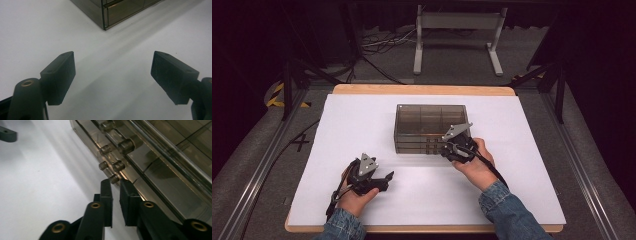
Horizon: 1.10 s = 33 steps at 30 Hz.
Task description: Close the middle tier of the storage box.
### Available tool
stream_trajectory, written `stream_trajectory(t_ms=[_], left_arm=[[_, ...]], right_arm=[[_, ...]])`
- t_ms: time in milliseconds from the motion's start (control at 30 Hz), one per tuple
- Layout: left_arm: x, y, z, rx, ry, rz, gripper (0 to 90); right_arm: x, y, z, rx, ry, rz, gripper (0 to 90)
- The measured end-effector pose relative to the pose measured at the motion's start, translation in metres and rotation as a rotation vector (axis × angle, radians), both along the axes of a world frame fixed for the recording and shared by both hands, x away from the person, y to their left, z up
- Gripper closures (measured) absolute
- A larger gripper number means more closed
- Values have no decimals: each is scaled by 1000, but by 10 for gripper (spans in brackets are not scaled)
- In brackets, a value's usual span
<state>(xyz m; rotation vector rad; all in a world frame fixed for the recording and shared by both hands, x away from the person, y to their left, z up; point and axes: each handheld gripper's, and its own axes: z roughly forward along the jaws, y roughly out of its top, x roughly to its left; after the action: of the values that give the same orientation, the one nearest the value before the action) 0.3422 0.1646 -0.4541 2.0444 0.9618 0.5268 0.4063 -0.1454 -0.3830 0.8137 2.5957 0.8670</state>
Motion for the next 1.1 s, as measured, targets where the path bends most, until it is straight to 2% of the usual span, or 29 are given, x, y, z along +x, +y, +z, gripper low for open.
stream_trajectory(t_ms=[233, 300, 400, 500, 600, 667, 733, 867, 1100], left_arm=[[0, 0, 0, 0, 3, 0, 203], [0, 0, 0, 1, 3, -1, 203], [0, -1, 0, 1, 2, 0, 203], [0, -1, 0, 1, 3, 2, 203], [0, -1, -1, 1, 4, 0, 203], [0, -1, -1, 1, 4, 1, 203], [1, -1, -1, 0, 5, 2, 203], [1, -1, -1, -1, 7, 1, 203], [1, -1, -1, 6, 3, 2, 203]], right_arm=[[-12, -7, 8, 35, 10, 55, 659], [-15, -11, 10, 49, -4, 75, 615], [-19, -16, 12, 84, -7, 86, 595], [-22, -21, 13, 86, -10, 104, 580], [-23, -26, 14, 98, 0, 131, 516], [-24, -28, 15, 100, -15, 146, 472], [-26, -32, 16, 127, -13, 164, 415], [-28, -40, 17, 154, 4, 154, 334], [-35, -58, 11, 140, -23, 128, 260]])
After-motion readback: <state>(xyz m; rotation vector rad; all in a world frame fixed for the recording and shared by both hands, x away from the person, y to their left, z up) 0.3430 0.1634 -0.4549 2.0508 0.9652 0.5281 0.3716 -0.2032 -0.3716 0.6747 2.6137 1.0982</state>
